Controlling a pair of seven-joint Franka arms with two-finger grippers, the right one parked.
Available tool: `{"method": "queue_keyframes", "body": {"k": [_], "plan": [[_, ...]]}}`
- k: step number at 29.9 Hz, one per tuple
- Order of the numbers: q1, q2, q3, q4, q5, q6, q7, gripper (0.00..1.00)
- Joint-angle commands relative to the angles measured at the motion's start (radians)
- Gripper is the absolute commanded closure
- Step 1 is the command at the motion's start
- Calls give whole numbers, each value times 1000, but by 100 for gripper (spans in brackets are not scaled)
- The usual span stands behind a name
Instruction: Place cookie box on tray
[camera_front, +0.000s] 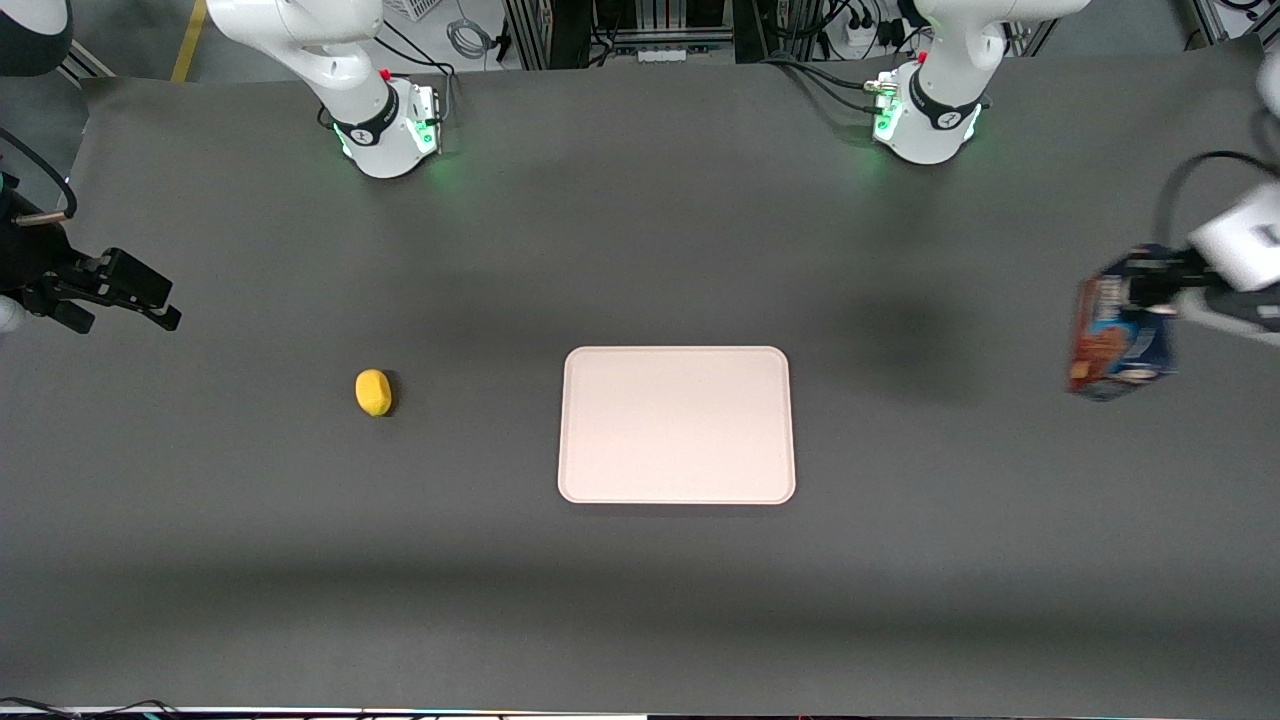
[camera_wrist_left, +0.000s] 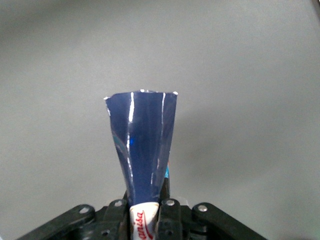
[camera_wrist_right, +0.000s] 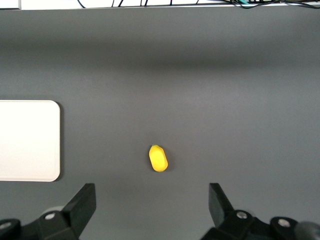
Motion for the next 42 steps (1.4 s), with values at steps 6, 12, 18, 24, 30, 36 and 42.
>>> {"method": "queue_keyframes", "body": {"k": [6,12,18,24,30,36,42], "plan": [[6,121,-190,70,9,41,-292,79],[-34,222,-203,66,100,133,-396,79],[-37,334,-203,67,247,230,-499,79],[-46,433,-203,72,330,330,-590,79],[-49,516,-192,76,431,385,-622,79],[-43,582,-171,113,499,385,-614,79],[-37,644,-160,147,558,385,-607,79]]}}
